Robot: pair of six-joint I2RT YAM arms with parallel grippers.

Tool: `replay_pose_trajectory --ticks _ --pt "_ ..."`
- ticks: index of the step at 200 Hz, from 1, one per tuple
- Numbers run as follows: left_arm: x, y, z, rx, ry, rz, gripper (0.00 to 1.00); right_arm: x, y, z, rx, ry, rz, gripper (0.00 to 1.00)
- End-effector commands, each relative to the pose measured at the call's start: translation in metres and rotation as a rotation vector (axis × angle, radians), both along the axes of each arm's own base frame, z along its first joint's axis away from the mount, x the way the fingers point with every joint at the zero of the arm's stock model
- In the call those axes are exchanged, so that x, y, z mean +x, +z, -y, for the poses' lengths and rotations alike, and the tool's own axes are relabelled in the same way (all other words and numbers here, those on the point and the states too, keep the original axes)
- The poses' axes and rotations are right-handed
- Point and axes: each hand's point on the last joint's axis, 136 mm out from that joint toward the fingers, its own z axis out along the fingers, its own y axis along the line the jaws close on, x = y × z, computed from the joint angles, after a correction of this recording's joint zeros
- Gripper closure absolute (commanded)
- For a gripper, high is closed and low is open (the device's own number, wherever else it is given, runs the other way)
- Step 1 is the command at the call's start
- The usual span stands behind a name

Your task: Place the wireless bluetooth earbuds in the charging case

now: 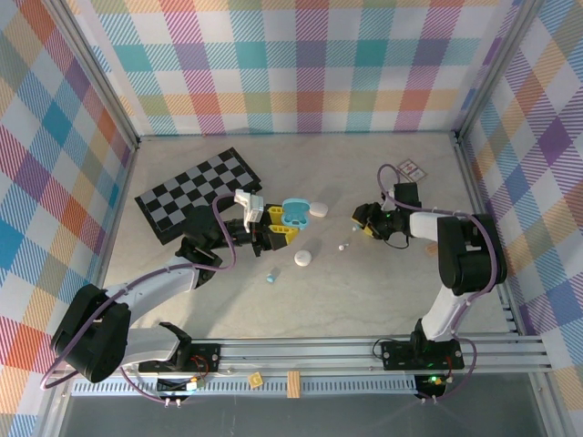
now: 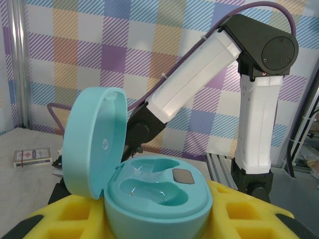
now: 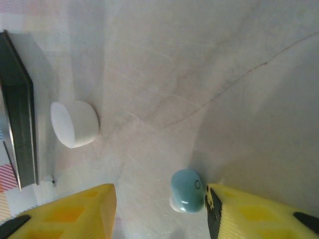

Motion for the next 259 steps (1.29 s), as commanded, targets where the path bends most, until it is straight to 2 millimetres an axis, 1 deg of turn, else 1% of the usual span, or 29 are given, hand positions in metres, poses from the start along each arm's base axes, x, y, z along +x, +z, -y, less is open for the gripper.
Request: replay_pose_trajectory --ticks 1,25,40,55,89,131,161,237,259 --pt "-0.007 0.009 -0.001 -0.019 -0.007 0.056 0.63 -0.002 -0.008 0.000 -0.014 0.055 -0.007 0.49" --pt "-0.007 0.009 -0.001 -0.019 -0.009 0.056 0.63 -0.003 -0.015 -0.003 -0.003 0.068 -0.025 0.49" --pt "-0.008 0.009 -0.002 -0.019 -0.006 0.054 0.63 -0.003 -0.017 -0.005 0.012 0.074 -0.027 0.49" --pt "-0.008 0.008 -0.002 -0.018 -0.007 0.052 0.63 -0.002 -0.013 -0.010 0.044 0.087 -0.014 0.50" --pt "-0.008 0.009 -0.002 -0.017 -0.006 0.053 0.63 0.000 -0.002 -0.016 0.086 0.106 0.016 0.56" --pt "-0.008 0.008 -0.002 -0.017 -0.005 0.054 0.63 0.002 -0.002 -0.018 0.089 0.119 0.024 0.62" --pt "-0.008 0.007 -0.002 -0.015 -0.005 0.052 0.63 0.002 -0.004 -0.019 0.092 0.129 0.017 0.65" --pt "-0.007 0.009 -0.001 -0.017 -0.007 0.059 0.63 0.006 -0.019 -0.022 0.085 0.138 -0.027 0.70" --pt "-0.007 0.010 -0.001 -0.017 -0.008 0.060 0.63 0.006 -0.017 -0.025 0.099 0.151 -0.015 0.70"
